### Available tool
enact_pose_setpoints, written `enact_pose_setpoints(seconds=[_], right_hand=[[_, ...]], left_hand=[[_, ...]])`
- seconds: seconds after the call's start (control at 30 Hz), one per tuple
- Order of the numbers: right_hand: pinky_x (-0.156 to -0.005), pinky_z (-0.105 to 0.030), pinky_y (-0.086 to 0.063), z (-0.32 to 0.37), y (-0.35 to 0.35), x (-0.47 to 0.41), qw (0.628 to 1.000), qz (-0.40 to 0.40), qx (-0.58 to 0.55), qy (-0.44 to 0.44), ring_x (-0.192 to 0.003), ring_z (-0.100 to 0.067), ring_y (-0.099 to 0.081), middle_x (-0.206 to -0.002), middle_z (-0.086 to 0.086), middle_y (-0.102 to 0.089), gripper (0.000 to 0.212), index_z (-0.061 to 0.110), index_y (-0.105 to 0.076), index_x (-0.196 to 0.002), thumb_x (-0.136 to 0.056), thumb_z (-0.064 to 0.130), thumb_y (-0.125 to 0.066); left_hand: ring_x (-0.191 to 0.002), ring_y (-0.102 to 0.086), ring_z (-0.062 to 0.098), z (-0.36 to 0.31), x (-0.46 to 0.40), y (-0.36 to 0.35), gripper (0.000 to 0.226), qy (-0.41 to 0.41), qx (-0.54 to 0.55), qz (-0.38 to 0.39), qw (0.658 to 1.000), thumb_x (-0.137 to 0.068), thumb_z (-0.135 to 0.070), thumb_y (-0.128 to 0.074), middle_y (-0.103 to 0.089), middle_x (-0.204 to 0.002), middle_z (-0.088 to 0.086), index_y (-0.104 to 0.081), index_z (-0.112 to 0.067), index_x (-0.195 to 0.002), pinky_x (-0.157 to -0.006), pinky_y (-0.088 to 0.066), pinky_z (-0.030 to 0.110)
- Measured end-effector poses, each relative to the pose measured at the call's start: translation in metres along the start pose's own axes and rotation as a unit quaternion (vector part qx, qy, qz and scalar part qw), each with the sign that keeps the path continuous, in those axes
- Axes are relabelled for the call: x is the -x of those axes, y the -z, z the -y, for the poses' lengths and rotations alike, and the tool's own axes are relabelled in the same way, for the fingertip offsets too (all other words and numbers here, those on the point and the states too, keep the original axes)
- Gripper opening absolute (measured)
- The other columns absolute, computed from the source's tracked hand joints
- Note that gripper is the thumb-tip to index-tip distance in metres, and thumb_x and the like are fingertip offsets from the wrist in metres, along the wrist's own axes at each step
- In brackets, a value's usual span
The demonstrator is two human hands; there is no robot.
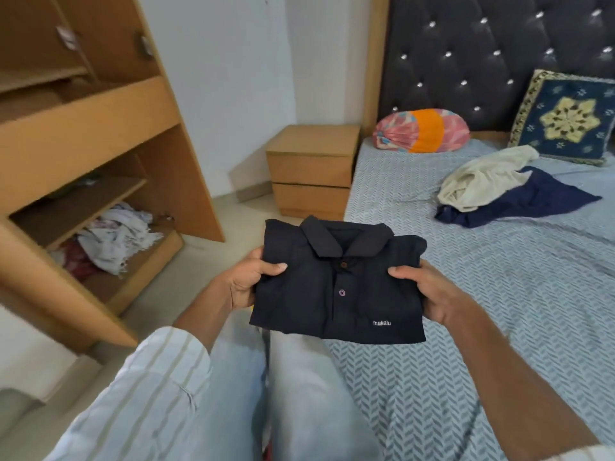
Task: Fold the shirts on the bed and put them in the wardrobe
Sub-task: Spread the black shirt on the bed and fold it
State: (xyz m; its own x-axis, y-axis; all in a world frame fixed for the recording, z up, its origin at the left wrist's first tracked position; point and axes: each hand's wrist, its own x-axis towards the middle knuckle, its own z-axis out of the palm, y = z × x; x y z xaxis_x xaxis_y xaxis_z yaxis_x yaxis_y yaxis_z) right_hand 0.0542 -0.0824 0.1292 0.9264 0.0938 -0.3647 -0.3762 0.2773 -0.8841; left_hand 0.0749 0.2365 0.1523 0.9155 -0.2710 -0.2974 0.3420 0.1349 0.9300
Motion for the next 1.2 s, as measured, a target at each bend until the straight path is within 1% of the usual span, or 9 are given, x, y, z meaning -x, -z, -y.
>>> enact_pose_setpoints(seconds=[0.23,0.4,0.53,0.67,0.8,0.9,1.0,1.07,1.2], right_hand=[[-0.099,-0.050,-0.051,0.014,-0.052,-0.022,0.998,0.041,0.042,-0.012,-0.107,-0.034,-0.069,-0.114,-0.017,-0.072,0.031,0.007,-0.064,-0.120,-0.089,0.004,-0.064],[-0.095,-0.048,-0.053,0.016,-0.077,-0.053,0.997,0.037,0.058,-0.033,-0.104,-0.032,-0.070,-0.111,-0.016,-0.073,0.027,0.008,-0.065,-0.117,-0.090,0.003,-0.063],[-0.096,-0.048,-0.053,0.011,-0.097,-0.097,0.996,0.030,0.064,-0.057,-0.107,-0.032,-0.069,-0.114,-0.015,-0.072,0.031,0.008,-0.065,-0.121,-0.090,0.003,-0.063],[-0.095,-0.048,-0.053,0.004,-0.115,-0.156,0.994,0.010,0.064,-0.084,-0.106,-0.031,-0.070,-0.113,-0.015,-0.073,0.037,0.009,-0.063,-0.123,-0.086,0.004,-0.067],[-0.086,-0.042,-0.059,0.001,-0.138,-0.227,0.993,0.002,0.063,-0.104,-0.103,-0.029,-0.071,-0.112,-0.014,-0.073,0.045,0.009,-0.065,-0.120,-0.076,0.011,-0.070],[-0.078,-0.037,-0.061,0.018,-0.160,-0.248,0.992,-0.002,0.054,-0.117,-0.102,-0.027,-0.071,-0.112,-0.012,-0.074,0.046,0.011,-0.064,-0.120,-0.074,0.013,-0.071],[-0.087,-0.044,-0.057,0.050,-0.181,-0.248,0.989,-0.015,0.038,-0.143,-0.107,-0.030,-0.069,-0.117,-0.013,-0.072,0.055,0.011,-0.060,-0.127,-0.074,0.012,-0.073],[-0.093,-0.046,-0.054,0.080,-0.198,-0.237,0.985,-0.011,0.035,-0.167,-0.108,-0.031,-0.069,-0.118,-0.015,-0.071,0.049,0.010,-0.060,-0.127,-0.079,0.008,-0.071],[-0.088,-0.044,-0.057,0.158,-0.231,-0.204,0.979,-0.014,0.040,-0.198,-0.105,-0.031,-0.070,-0.114,-0.014,-0.072,0.034,0.010,-0.064,-0.120,-0.087,0.001,-0.066]], left_hand=[[-0.094,-0.072,0.023,-0.012,0.013,0.044,0.041,-0.019,0.026,-0.044,0.998,-0.089,0.012,-0.055,-0.074,-0.108,0.007,-0.061,-0.014,-0.120,-0.075,-0.060,0.036],[-0.094,-0.072,0.023,-0.014,-0.006,0.076,0.040,-0.009,0.044,-0.049,0.998,-0.089,0.013,-0.054,-0.074,-0.109,0.008,-0.062,-0.014,-0.118,-0.076,-0.061,0.035],[-0.093,-0.073,0.023,-0.013,-0.039,0.112,0.041,0.012,0.053,-0.052,0.997,-0.089,0.013,-0.053,-0.074,-0.108,0.008,-0.062,-0.014,-0.119,-0.074,-0.060,0.035],[-0.100,-0.071,0.027,-0.011,-0.089,0.156,0.044,0.035,0.049,-0.057,0.997,-0.089,0.010,-0.055,-0.071,-0.116,0.010,-0.059,-0.011,-0.127,-0.077,-0.060,0.037],[-0.105,-0.069,0.026,-0.018,-0.152,0.204,0.046,0.067,0.055,-0.051,0.995,-0.089,0.008,-0.057,-0.071,-0.119,0.007,-0.058,-0.015,-0.128,-0.081,-0.060,0.037],[-0.111,-0.067,0.028,-0.042,-0.172,0.225,0.052,0.092,0.060,-0.048,0.993,-0.086,0.008,-0.060,-0.068,-0.124,0.009,-0.055,-0.014,-0.133,-0.085,-0.059,0.038],[-0.112,-0.066,0.028,-0.083,-0.171,0.230,0.052,0.119,0.068,-0.043,0.990,-0.086,0.008,-0.060,-0.068,-0.124,0.009,-0.055,-0.014,-0.133,-0.086,-0.058,0.038],[-0.107,-0.068,0.025,-0.119,-0.161,0.228,0.047,0.137,0.066,-0.045,0.987,-0.089,0.009,-0.056,-0.071,-0.118,0.006,-0.058,-0.017,-0.128,-0.083,-0.059,0.036],[-0.112,-0.066,0.029,-0.200,-0.136,0.216,0.048,0.169,0.068,-0.048,0.982,-0.089,0.008,-0.057,-0.069,-0.123,0.009,-0.057,-0.015,-0.131,-0.088,-0.056,0.041]])
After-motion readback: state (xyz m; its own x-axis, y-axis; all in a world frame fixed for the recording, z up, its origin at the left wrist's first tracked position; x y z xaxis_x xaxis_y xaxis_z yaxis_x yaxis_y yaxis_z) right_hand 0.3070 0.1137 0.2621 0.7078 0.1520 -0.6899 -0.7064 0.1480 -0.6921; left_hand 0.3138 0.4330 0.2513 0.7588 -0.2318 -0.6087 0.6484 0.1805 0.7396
